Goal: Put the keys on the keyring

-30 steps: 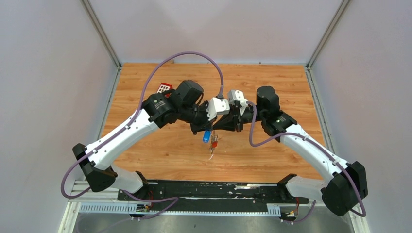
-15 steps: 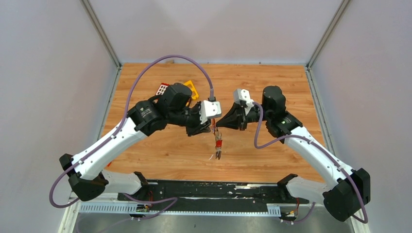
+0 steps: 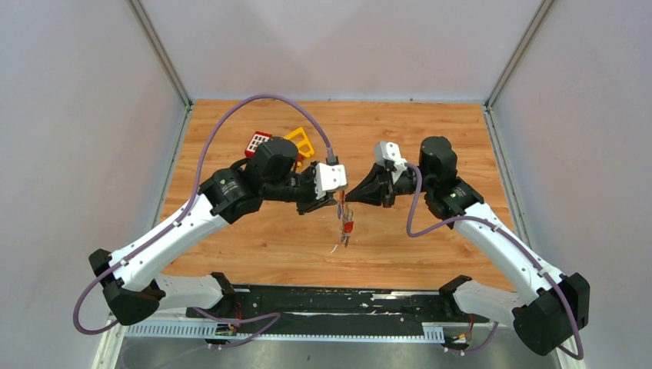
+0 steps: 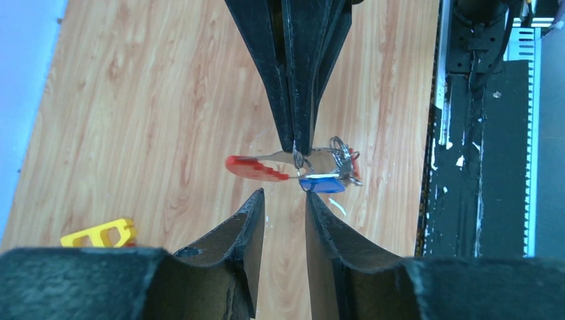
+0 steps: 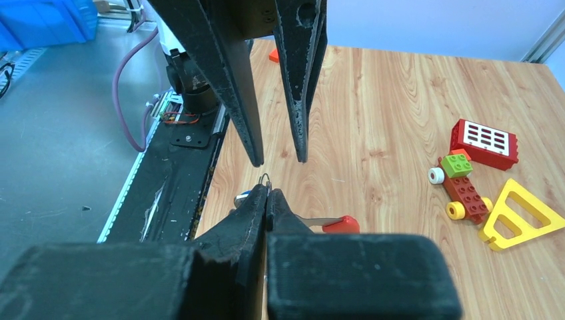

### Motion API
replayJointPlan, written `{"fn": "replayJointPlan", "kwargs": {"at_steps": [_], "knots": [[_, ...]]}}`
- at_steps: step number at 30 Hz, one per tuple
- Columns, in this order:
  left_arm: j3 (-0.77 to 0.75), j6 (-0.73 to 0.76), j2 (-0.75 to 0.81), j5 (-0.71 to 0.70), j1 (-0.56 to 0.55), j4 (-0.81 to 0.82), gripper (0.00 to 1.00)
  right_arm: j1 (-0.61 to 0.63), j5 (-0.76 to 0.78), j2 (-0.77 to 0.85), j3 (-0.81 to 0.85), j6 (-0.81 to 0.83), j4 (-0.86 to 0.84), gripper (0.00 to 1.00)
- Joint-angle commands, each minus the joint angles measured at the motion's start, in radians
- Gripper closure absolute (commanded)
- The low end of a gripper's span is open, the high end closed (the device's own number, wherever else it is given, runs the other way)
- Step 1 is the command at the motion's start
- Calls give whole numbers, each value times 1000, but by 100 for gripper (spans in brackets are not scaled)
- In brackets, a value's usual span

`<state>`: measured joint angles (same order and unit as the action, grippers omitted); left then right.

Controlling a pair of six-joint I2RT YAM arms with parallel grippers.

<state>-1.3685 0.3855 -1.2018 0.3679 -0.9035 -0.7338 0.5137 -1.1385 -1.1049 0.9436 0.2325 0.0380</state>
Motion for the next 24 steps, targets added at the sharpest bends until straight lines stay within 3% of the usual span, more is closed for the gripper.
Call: {"fn": "replayJointPlan", "kwargs": {"at_steps": [1, 15, 24], "knots": [[30, 45, 48, 32, 0, 137, 66, -4, -45, 24, 30, 35, 6, 100], [54, 50, 8, 101, 5, 137, 78, -7, -50, 33, 32, 40, 13, 100], [64, 56, -12, 118, 5, 112, 81, -9, -48, 35, 29, 42, 13, 100]]}}
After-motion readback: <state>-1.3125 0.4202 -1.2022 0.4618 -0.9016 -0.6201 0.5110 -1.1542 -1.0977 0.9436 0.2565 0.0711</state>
